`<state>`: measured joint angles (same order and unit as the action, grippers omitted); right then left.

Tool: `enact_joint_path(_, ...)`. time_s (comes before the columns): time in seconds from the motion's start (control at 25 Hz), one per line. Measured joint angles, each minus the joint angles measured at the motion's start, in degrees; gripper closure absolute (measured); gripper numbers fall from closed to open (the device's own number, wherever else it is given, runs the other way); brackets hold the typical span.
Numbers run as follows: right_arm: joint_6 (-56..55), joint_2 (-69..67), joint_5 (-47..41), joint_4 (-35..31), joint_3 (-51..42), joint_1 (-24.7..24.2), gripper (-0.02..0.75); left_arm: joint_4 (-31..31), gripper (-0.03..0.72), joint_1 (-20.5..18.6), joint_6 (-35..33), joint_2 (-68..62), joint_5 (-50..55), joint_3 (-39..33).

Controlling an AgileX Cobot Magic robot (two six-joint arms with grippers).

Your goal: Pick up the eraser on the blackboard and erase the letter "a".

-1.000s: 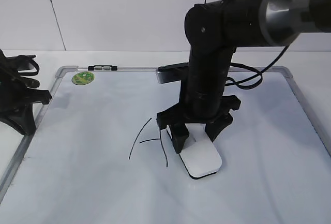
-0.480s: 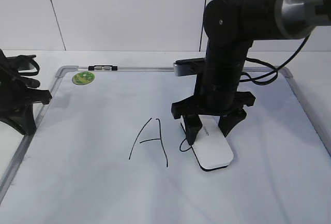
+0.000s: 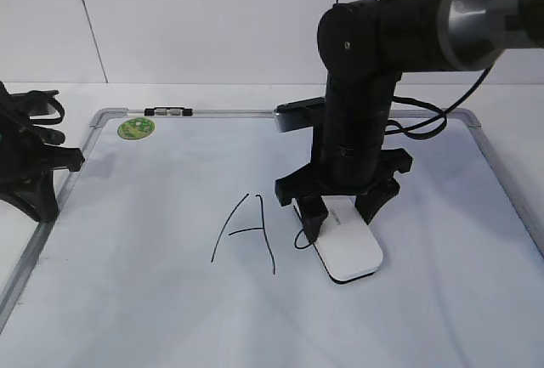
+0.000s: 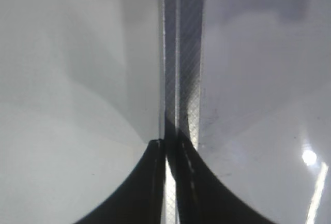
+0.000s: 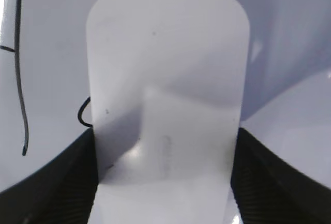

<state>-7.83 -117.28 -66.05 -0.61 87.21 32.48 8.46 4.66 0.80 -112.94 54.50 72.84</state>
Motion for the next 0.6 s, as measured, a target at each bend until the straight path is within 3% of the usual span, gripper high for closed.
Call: enact_joint_path(0.6, 0.9, -0.1, -0.1, 1.1, 0.1, 2.5, 0.188, 0.0, 0.657, 0.0, 0.0, 0.0, 0.1, 0.0)
